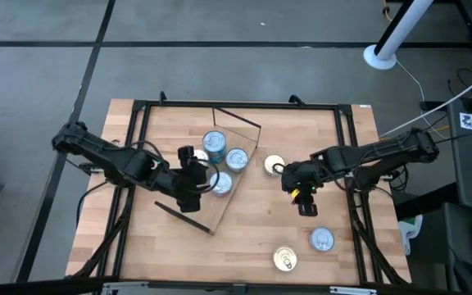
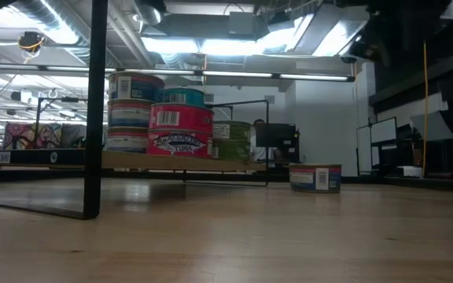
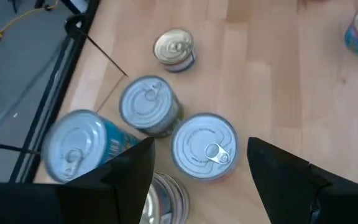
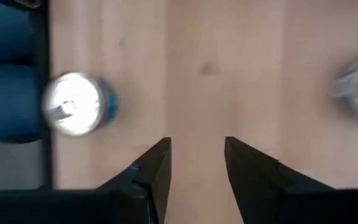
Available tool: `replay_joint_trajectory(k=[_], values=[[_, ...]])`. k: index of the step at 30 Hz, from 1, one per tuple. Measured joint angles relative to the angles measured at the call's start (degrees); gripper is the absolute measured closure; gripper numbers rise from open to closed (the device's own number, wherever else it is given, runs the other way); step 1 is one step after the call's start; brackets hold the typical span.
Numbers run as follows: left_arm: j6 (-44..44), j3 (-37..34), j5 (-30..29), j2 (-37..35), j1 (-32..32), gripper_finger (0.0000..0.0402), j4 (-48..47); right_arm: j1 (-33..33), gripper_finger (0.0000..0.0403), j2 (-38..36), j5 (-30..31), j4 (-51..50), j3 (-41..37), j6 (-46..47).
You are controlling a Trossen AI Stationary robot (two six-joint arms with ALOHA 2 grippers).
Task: Stack canned seafood by type on shelf
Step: Stack the red tuna can on top of the red tuna can on the shelf
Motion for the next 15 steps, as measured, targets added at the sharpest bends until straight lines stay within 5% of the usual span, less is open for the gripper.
replay_joint_trajectory(k=[3, 15], values=[[0.2, -3.0, 0.0, 0.3, 0.0, 0.0151, 2.1, 1.2, 0.0253, 1.0, -4.7, -1.9, 0.0, 2.3], [-1.5, -8.4, 0.1, 0.4, -0.1, 0.0151, 8.6, 15.4, 0.0253, 1.7, -3.1, -2.4, -7.5, 4.2]])
